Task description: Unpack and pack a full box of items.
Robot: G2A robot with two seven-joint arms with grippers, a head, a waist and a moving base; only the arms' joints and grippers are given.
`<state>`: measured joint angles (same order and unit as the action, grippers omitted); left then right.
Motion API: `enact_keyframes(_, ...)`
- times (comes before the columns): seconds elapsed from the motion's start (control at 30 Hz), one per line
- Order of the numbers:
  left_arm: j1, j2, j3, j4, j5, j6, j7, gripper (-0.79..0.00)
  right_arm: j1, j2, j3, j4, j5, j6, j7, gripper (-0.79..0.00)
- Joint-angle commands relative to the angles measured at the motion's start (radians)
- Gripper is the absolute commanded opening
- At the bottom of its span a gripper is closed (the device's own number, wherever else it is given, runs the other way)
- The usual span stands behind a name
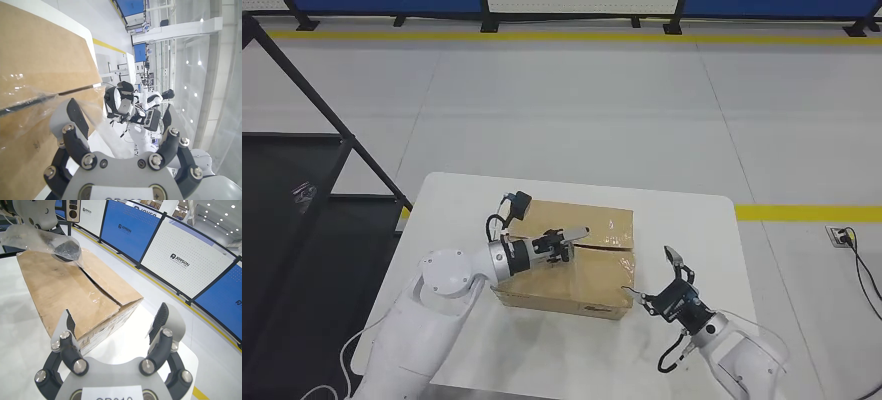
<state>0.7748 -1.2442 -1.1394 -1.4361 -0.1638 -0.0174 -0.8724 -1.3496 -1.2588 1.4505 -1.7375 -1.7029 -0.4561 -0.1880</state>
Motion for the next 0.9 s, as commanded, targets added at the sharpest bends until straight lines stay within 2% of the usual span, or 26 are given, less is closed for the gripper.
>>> enact_keyframes(0.0, -0.006, 0.002, -0.002, -0.01, 0.015, 0.009, -0.001, 0.0, 0.003, 0.001, 0.0, 0.007, 0.004, -0.001, -0.002, 0.0)
enact_keyframes(0.53, -0.043, 0.016, -0.018, -0.05, 0.102, 0.046, -0.017, 0.0, 0.022, 0.011, -0.007, 0.063, 0.024, -0.004, -0.034, 0.0)
enact_keyframes(0.87, -0.055, 0.025, -0.05, -0.079, 0.114, 0.033, -0.008, 0.0, 0.054, 0.016, -0.036, 0.091, 0.027, -0.027, -0.037, 0.0)
